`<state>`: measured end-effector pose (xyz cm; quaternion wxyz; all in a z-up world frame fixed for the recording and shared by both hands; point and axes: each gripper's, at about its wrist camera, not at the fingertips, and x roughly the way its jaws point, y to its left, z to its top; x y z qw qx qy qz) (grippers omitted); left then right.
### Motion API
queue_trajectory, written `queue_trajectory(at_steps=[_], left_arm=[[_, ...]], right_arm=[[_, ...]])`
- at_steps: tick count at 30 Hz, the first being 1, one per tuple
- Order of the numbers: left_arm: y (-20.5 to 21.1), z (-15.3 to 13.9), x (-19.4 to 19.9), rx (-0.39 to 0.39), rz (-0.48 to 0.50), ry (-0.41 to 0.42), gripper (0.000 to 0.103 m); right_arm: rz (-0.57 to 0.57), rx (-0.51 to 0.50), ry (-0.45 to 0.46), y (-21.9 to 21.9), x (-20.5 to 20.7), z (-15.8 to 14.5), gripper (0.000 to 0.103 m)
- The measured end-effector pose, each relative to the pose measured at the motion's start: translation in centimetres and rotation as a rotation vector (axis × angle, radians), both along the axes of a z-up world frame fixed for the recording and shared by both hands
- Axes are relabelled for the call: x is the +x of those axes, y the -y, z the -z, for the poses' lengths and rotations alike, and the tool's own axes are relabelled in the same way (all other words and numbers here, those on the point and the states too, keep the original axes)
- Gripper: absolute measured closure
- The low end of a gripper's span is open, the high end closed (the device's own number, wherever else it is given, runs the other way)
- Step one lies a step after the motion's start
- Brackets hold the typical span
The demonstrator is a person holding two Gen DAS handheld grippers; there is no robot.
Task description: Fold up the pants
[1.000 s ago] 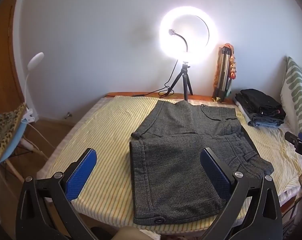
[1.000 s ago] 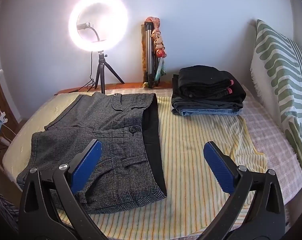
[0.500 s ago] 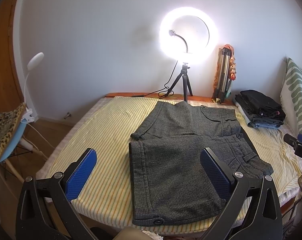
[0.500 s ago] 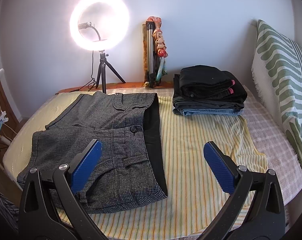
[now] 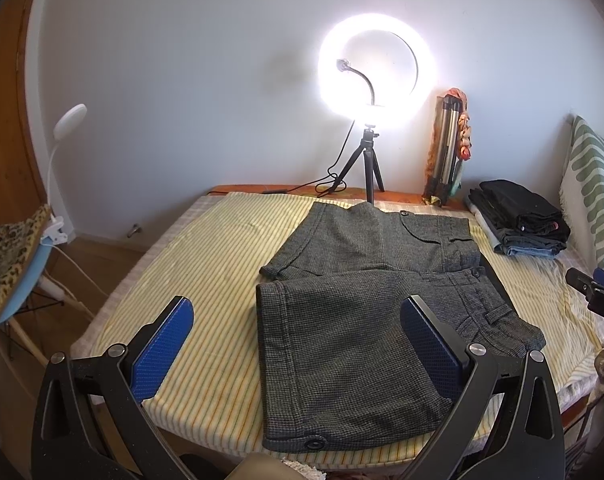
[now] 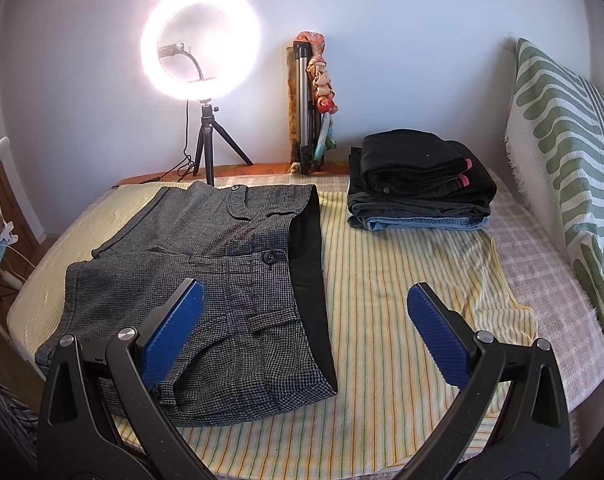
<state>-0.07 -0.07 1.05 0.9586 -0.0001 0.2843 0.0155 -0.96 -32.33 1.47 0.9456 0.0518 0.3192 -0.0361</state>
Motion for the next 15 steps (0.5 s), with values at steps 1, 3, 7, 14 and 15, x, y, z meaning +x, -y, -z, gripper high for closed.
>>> queue_trajectory(at_steps=[1,3,7,14,15], left_arm=[[0.07,-0.02,0.01,0.001,0.000,0.001,0.000],[0.06,-0.05,-0.06,0.001,0.002,0.003,0.000],[0.13,-0.09,-0.07,0.001,0.001,0.005,0.000],[0.24,-0.14,-0.12,-0.001,0.002,0.006,0.000],[0.29,-0.15,-0.11,-0.001,0.002,0.006,0.000]], right_arm=[[-0.001,0.001,0.000,-0.02,-0.02,-0.02,0.000],[-0.003,0.000,0.000,-0.09,-0.02,0.03,0.000],[-0.003,0.001,-0.001,-0.24,-0.08,0.05,0.000],[-0.002,0.001,0.000,-0.16,-0.04,0.08,0.000],[-0.003,0.001,-0.001,-0.27,-0.06,0.09,0.000]])
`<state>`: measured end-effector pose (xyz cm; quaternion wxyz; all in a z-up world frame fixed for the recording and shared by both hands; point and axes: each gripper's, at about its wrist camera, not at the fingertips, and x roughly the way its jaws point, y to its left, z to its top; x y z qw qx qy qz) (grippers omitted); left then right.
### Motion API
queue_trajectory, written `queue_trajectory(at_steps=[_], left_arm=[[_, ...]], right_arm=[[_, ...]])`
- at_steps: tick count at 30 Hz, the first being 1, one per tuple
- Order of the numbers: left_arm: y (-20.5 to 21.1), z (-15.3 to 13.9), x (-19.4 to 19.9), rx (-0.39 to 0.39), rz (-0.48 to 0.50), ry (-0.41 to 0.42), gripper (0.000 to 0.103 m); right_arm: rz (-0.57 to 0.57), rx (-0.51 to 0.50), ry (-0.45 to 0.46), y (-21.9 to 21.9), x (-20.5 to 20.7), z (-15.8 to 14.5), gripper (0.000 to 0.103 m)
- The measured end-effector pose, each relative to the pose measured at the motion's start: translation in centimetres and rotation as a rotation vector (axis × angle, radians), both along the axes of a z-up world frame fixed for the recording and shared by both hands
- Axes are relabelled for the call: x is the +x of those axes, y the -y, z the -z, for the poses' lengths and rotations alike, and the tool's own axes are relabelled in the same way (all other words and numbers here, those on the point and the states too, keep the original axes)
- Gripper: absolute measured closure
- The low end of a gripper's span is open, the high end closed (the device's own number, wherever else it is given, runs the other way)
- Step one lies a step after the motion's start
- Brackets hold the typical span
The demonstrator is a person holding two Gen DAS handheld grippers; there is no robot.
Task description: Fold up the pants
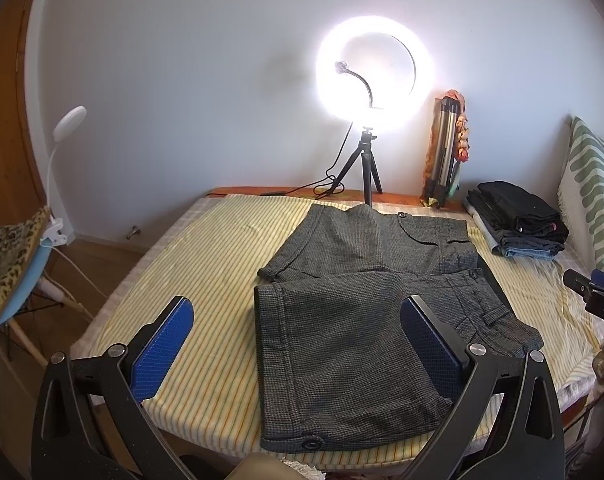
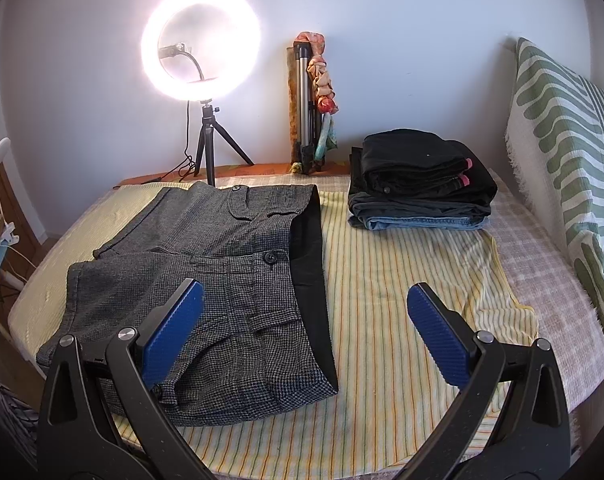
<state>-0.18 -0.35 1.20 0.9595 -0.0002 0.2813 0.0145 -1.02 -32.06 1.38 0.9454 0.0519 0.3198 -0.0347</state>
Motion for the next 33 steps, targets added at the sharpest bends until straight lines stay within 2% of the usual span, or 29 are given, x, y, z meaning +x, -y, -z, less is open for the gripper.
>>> queue_trajectory(at_steps=[33], left_arm=[[-0.87,0.51,0.19,-0.017,0.005,-0.016,0.000]], right_arm=[[-0.003,-0.004,-0.008,-0.13,0.06,0.40,0.000]])
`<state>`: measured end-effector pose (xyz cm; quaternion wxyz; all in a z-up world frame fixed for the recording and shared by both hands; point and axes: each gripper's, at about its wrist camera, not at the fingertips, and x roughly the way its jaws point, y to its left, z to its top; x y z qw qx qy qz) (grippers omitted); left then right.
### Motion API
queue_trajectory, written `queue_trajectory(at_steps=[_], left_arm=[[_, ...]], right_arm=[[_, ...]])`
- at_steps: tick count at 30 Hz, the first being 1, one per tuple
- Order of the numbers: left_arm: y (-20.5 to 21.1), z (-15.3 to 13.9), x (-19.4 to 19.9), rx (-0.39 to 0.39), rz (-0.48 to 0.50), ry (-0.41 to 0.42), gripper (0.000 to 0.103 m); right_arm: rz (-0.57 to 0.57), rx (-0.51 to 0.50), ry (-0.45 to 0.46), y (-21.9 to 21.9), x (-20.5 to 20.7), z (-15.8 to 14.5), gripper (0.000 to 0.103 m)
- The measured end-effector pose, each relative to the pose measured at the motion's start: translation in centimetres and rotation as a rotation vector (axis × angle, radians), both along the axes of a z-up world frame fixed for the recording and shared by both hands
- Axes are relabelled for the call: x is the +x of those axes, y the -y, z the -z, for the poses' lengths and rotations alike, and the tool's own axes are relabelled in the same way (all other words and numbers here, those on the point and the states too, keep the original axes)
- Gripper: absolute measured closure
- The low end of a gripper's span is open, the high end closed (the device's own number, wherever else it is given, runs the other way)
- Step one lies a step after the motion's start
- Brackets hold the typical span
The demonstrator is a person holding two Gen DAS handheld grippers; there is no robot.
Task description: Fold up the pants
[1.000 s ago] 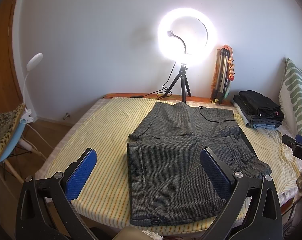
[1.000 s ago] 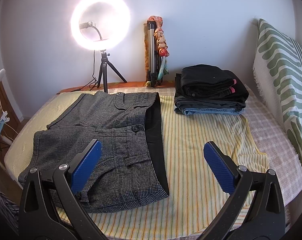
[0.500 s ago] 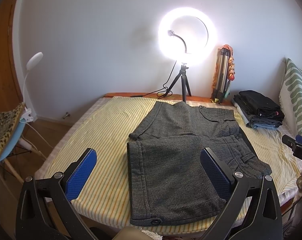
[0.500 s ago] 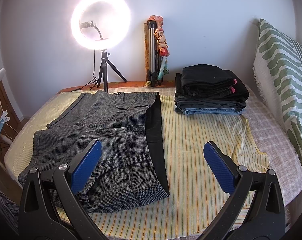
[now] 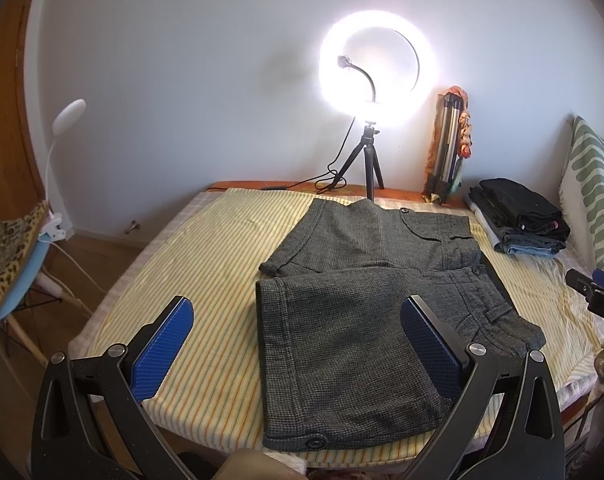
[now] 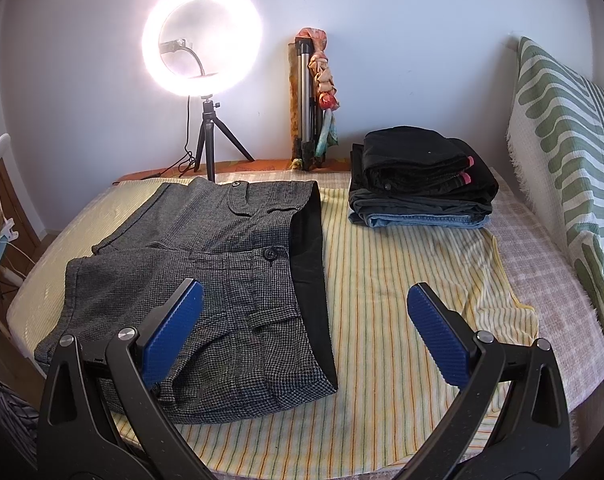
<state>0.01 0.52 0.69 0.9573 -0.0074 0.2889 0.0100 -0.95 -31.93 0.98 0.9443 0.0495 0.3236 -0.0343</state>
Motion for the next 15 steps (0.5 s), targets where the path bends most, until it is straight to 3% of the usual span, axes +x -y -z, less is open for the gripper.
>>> queue_trajectory(at_steps=[6,15], left_arm=[[-1.0,0.5,0.2,-0.007,0.015,-0.014,0.000],[-2.8,2.7,0.5,0.076,0.086,-0.086,0.000]], right_arm=[[-0.006,-0.004,0.000,0.1,0.1,0.1,0.000],[-0.110,-0.007,-0.028,-0.4,0.8,0.7,0.000]])
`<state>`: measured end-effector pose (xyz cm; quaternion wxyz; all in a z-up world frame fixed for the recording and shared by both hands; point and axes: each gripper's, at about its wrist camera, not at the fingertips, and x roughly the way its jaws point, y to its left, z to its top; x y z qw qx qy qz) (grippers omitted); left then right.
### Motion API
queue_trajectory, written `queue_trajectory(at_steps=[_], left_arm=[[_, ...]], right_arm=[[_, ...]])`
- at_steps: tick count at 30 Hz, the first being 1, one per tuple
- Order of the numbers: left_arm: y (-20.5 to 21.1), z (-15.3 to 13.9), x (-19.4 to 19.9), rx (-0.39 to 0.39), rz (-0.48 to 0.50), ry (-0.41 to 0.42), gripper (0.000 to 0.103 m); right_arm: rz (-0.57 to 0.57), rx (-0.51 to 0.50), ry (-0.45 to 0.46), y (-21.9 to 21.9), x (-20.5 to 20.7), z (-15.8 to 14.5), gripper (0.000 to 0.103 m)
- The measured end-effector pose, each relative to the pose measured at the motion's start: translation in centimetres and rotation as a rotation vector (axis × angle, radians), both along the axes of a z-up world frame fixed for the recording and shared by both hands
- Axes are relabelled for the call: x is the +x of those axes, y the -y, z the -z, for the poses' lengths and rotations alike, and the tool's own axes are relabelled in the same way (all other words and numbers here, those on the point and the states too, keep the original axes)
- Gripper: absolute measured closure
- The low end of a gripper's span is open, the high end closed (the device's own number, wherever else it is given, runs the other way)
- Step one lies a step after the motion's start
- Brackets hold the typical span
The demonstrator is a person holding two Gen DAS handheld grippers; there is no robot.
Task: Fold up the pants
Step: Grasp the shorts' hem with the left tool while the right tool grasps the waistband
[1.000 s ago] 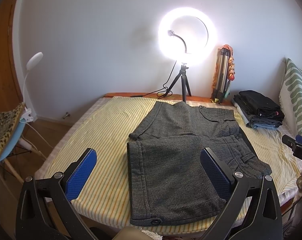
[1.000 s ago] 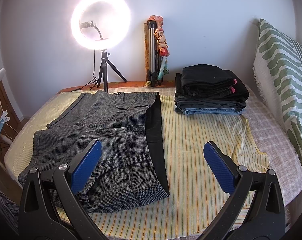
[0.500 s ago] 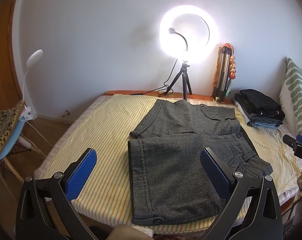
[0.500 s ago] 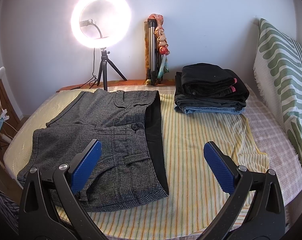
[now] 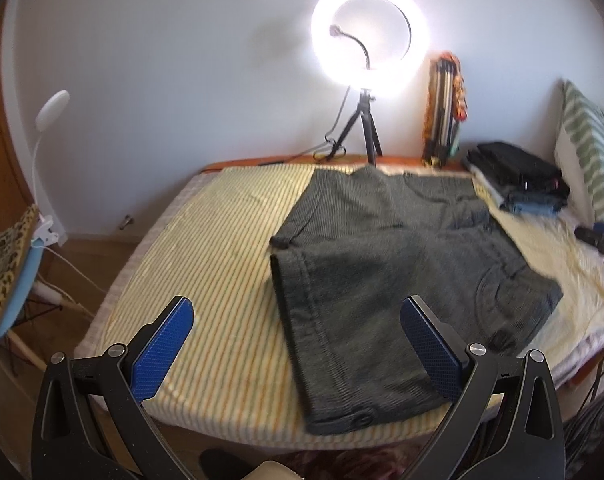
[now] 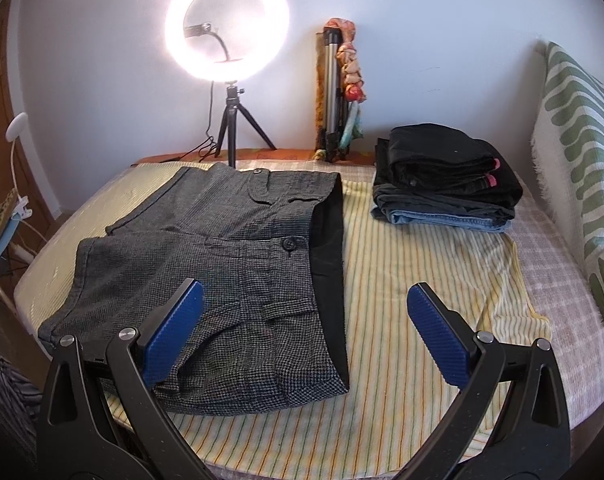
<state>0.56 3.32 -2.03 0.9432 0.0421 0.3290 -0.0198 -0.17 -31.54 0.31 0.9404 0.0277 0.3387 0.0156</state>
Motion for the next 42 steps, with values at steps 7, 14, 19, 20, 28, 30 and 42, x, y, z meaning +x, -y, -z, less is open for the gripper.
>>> queue_trajectory(at_steps=[7,14,19,20,28,30,42], left_arm=[[-1.5,1.2,0.0,0.023,0.098,-0.045,0.006],[-0.3,3.6,0.1,-0.022,0.281,-0.200,0.023],[1.6,5.5,0.1,-0.024,0.376,-0.285,0.043],[1.7,5.6,0.0,-0.019,0.387,-0.291,0.043],[3.3,6.6,0.6,0.051,0.483,-0.331,0.045],[3.4,6.7,0.8,0.073,0.494,-0.332,0.045],[3.6,7.0,1.5,0.085,0.527,-0.360,0.042]], right_arm=[[-0.090,-0.076,-0.020,-1.4,0.7,0.7,0.005],[-0.307,-0.252,-0.160,-3.4,1.6,2.8,0.021],[-0.509,-0.398,-0.285,-4.4,0.6,4.8,0.025],[-0.536,-0.416,-0.292,-4.7,0.3,5.0,0.025],[-0.744,-0.545,-0.379,-6.8,-0.9,7.4,0.025],[-0.760,-0.588,-0.372,-7.3,-0.9,8.1,0.025],[-0.746,-0.669,-0.368,-8.0,-0.1,9.7,0.060]])
